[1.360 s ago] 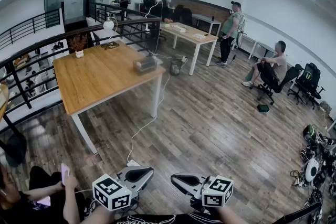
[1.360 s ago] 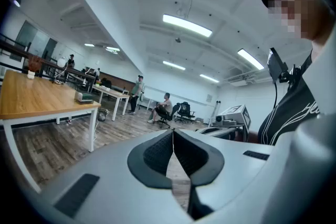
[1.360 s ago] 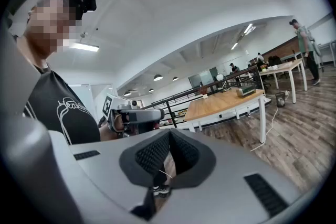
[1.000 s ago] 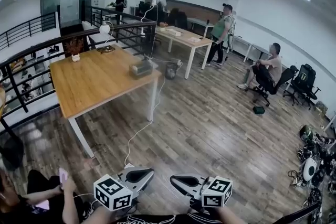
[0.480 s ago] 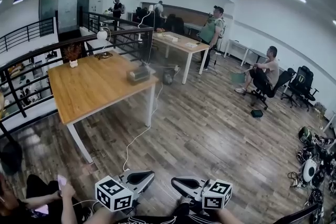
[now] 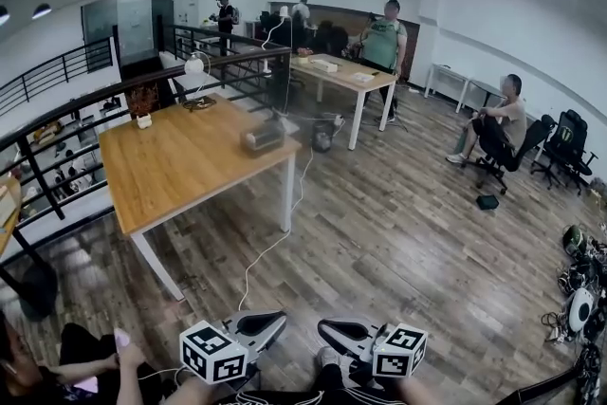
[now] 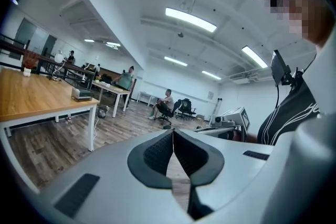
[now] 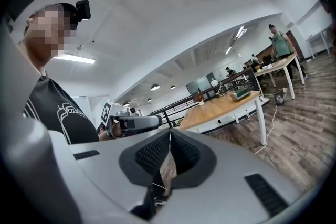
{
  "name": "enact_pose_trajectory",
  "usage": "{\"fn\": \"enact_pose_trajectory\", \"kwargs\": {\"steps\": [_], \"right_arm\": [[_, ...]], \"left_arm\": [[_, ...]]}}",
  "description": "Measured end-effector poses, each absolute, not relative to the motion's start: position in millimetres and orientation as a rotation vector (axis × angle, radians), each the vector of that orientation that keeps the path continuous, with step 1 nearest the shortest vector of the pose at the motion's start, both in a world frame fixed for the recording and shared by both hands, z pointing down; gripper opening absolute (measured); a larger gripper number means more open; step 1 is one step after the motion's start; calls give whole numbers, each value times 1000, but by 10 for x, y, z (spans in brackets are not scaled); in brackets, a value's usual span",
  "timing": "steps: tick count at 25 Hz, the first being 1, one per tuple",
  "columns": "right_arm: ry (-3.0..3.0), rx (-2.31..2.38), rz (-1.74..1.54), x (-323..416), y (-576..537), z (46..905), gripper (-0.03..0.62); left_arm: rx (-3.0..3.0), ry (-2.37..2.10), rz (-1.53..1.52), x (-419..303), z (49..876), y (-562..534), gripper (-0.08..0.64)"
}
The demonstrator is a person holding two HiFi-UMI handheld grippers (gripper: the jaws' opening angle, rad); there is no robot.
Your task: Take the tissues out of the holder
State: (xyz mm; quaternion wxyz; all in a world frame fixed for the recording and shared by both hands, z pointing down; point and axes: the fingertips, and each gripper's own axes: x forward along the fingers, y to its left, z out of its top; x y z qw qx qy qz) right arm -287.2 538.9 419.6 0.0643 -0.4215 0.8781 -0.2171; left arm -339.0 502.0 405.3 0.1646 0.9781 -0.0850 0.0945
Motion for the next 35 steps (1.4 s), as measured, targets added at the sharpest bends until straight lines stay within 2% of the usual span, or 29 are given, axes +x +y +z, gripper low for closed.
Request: {"fn": "enact_pose_trajectory", "kwargs": {"steps": [7, 20, 29, 35], "right_arm": [[2659, -1212, -682, -2211, 4686, 4235, 18], [2679, -1111, -666, -440, 3335, 4032, 18], [2685, -1116, -577, 551, 2885, 3799, 18], [2669, -1155, -574, 902, 2744, 3842, 18]], "left_arm": [[2751, -317, 300, -2762, 4119, 4336, 14], [2750, -367, 339, -990, 3926, 3090, 14], [2793, -314, 344, 41, 3784, 2705, 14], [2832, -239, 346, 359, 3847, 2640, 14]]}}
